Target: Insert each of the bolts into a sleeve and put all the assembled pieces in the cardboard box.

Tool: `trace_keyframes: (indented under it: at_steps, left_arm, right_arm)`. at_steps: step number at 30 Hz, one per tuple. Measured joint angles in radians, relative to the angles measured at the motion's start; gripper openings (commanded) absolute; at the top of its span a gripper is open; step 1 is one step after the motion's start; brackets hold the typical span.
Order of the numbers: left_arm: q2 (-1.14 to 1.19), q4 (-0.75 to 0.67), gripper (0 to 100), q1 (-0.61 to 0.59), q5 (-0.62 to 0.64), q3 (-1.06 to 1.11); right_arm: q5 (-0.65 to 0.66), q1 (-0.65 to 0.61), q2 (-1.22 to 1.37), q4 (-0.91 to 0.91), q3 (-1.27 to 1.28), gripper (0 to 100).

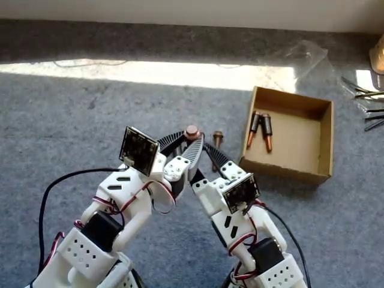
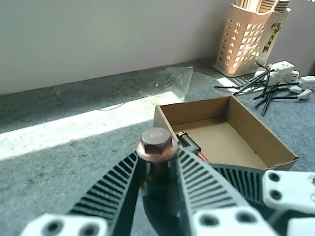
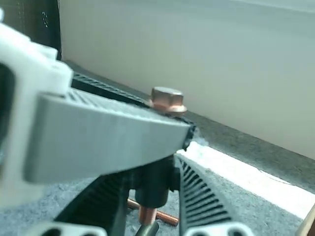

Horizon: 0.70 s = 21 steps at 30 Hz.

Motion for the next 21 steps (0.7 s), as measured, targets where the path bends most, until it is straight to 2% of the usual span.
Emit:
trace_keyframes:
  at_steps: [12,21]
  left_arm:
    - [-0.002,0.000,27,-0.009,0.000,0.029]
    - [0.000,0.000,26,-0.144,0.000,-0.091]
  right_arm:
    - [0.002,0.002,0.000,0.000,0.000,3.3]
    - [0.002,0.000,0.000,0.000,0.000,3.3]
